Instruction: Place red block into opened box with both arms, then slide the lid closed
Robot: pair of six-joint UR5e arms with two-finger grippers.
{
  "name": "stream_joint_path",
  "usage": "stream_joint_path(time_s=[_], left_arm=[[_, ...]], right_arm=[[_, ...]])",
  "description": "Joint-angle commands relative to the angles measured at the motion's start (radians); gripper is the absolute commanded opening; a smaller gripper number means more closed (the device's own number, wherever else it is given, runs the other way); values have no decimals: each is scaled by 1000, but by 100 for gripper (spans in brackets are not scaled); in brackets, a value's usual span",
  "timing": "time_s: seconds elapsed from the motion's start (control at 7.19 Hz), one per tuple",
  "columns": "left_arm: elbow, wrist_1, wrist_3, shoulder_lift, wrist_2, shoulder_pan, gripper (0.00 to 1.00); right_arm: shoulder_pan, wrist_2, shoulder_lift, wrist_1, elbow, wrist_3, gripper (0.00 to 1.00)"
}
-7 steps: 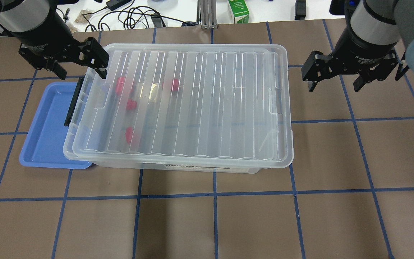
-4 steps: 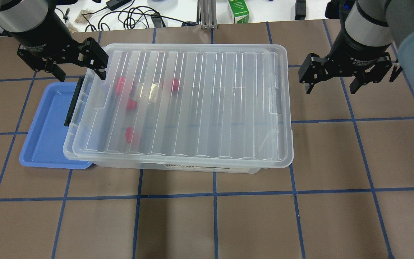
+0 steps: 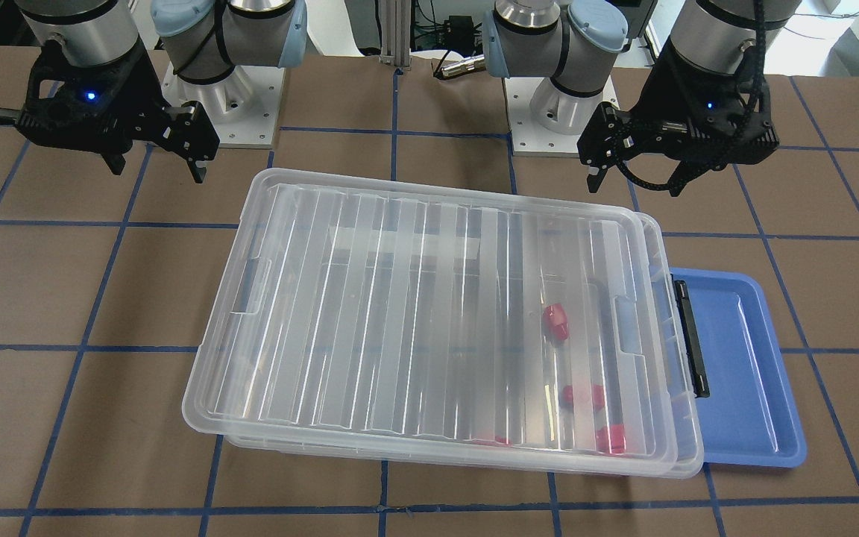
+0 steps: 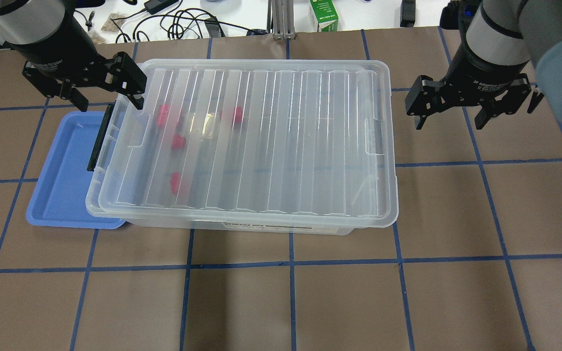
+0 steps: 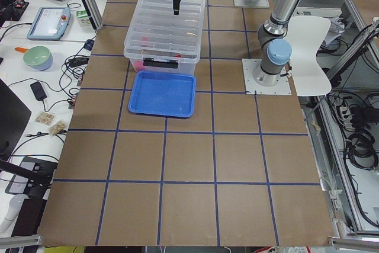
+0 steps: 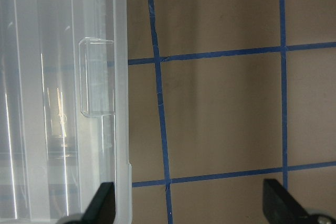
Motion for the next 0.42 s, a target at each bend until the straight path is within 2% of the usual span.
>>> stream_joint_path(time_s=[0.0, 0.28], left_arm=[[1, 1, -5, -5, 31, -3, 100], [1, 1, -23, -6, 23, -3, 100]], right_arm=[[0, -2, 0, 1, 2, 0, 100], [0, -2, 0, 1, 3, 0, 100]])
